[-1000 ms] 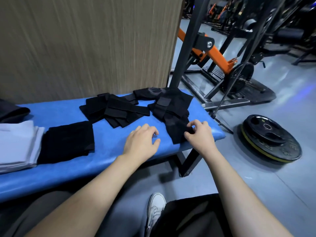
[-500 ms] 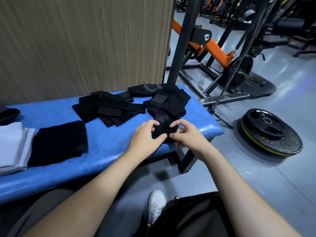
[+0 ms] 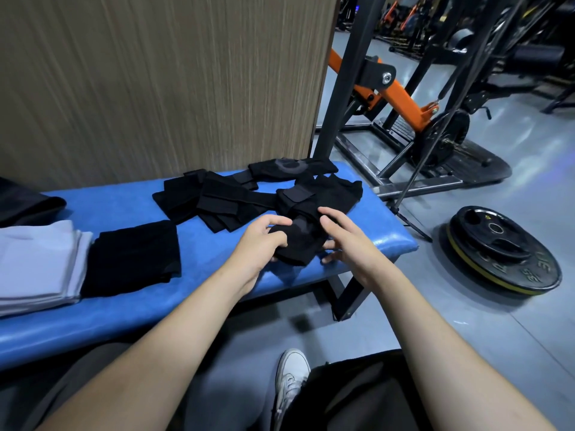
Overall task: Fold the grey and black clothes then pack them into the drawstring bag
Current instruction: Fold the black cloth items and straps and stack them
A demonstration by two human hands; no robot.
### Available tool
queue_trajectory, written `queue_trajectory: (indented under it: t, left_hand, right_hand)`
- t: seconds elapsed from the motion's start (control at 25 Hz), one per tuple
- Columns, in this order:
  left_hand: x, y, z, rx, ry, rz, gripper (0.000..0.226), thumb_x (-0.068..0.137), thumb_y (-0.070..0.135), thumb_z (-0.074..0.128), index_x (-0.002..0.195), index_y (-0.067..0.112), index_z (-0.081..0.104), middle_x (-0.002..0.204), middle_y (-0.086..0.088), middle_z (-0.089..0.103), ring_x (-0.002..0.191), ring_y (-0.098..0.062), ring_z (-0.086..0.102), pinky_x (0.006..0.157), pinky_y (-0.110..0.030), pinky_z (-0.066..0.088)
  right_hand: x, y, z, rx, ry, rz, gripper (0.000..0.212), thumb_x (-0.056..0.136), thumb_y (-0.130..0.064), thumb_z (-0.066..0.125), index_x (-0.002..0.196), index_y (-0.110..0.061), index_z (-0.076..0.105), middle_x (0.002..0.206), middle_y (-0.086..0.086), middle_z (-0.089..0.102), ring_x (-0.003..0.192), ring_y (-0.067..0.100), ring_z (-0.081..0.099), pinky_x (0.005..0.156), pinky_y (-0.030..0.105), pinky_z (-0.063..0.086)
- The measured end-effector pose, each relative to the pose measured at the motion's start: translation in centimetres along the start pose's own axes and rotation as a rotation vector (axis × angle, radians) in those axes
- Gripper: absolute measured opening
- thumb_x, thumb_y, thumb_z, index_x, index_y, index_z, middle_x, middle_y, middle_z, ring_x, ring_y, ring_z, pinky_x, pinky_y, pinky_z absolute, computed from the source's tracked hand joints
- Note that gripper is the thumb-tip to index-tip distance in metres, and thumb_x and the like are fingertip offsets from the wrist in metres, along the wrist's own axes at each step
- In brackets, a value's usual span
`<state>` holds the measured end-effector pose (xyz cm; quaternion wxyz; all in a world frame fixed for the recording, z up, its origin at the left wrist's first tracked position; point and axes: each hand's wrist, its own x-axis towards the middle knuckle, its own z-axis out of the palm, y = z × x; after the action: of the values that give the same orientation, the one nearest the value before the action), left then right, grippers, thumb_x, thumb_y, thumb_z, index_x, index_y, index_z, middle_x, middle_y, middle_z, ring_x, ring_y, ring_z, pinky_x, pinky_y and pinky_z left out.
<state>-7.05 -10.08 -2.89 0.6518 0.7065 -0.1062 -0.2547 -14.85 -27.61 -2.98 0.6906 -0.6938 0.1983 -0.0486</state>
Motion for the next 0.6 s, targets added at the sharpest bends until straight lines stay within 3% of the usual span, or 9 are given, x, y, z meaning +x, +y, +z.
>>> queue_trajectory:
  t: [0.08, 0.16, 0.24, 0.32, 0.4, 0.48, 0.6]
  left_hand:
    - [-0.2, 0.2, -0.7, 0.012, -0.064, -0.025, 0.04, 0.071, 0.003, 0.051, 0.097, 0.024, 0.073, 0.087, -0.005, 0.061, 0.073, -0.019, 0.05, 0.056, -0.027, 0.038]
    - [-0.7, 0.5, -1.5, 0.029, -0.106, -0.035, 0.043, 0.062, 0.007, 0.048, 0.091, 0.024, 0.075, 0.084, -0.007, 0.058, 0.071, -0.021, 0.046, 0.053, -0.026, 0.036]
    - [-1.3, 0.9, -2.4, 0.072, -0.091, -0.036, 0.044, 0.058, 0.008, 0.047, 0.088, 0.025, 0.075, 0.085, -0.007, 0.059, 0.074, -0.021, 0.047, 0.061, -0.029, 0.039]
    - [-1.6, 1.2, -3.8, 0.145, -0.026, -0.033, 0.044, 0.057, 0.01, 0.046, 0.085, 0.027, 0.076, 0.092, -0.005, 0.065, 0.082, -0.018, 0.049, 0.073, -0.033, 0.039]
    - [-1.7, 1.3, -5.5, 0.204, 0.027, -0.02, 0.043, 0.063, 0.004, 0.046, 0.081, 0.028, 0.076, 0.098, -0.009, 0.07, 0.084, -0.018, 0.049, 0.074, -0.032, 0.037]
    - [-1.8, 1.3, -7.1, 0.272, 0.061, -0.013, 0.044, 0.069, -0.003, 0.045, 0.083, 0.026, 0.075, 0.094, -0.012, 0.067, 0.079, -0.019, 0.047, 0.069, -0.029, 0.036]
    - [-2.1, 0.7, -9.1, 0.379, 0.072, 0.001, 0.037, 0.078, -0.002, 0.05, 0.09, 0.027, 0.07, 0.084, 0.002, 0.062, 0.066, -0.012, 0.048, 0.059, -0.023, 0.037]
  right_hand:
    - [0.6, -0.2, 0.6, 0.081, -0.009, 0.014, 0.03, 0.099, -0.041, 0.056, 0.128, -0.036, 0.06, 0.099, -0.005, 0.07, 0.075, 0.015, 0.063, 0.07, 0.036, 0.053]
    - [1.4, -0.3, 1.4, 0.12, 0.002, 0.035, 0.032, 0.099, -0.042, 0.056, 0.13, -0.034, 0.06, 0.116, -0.008, 0.072, 0.097, 0.015, 0.071, 0.076, 0.03, 0.054]
    - [2.5, -0.1, 1.8, 0.177, 0.049, 0.042, 0.037, 0.096, -0.041, 0.06, 0.131, -0.029, 0.06, 0.122, -0.004, 0.071, 0.113, 0.019, 0.067, 0.082, 0.031, 0.053]
    - [3.3, -0.2, 2.2, 0.271, 0.139, 0.037, 0.04, 0.094, -0.036, 0.063, 0.133, -0.024, 0.059, 0.122, -0.002, 0.07, 0.113, 0.019, 0.067, 0.083, 0.031, 0.053]
    - [3.7, -0.5, 2.3, 0.356, 0.272, 0.032, 0.042, 0.096, -0.025, 0.063, 0.136, -0.024, 0.053, 0.121, -0.003, 0.069, 0.104, 0.014, 0.068, 0.082, 0.031, 0.054]
    - [4.0, -0.5, 1.8, 0.357, 0.37, 0.008, 0.055, 0.095, -0.018, 0.062, 0.146, -0.027, 0.041, 0.127, -0.003, 0.064, 0.103, 0.013, 0.067, 0.081, 0.031, 0.055]
    - [4.2, 0.0, 1.1, 0.168, 0.482, 0.022, 0.076, 0.084, -0.021, 0.064, 0.152, -0.03, 0.031, 0.142, 0.0, 0.053, 0.115, 0.018, 0.061, 0.092, 0.033, 0.051]
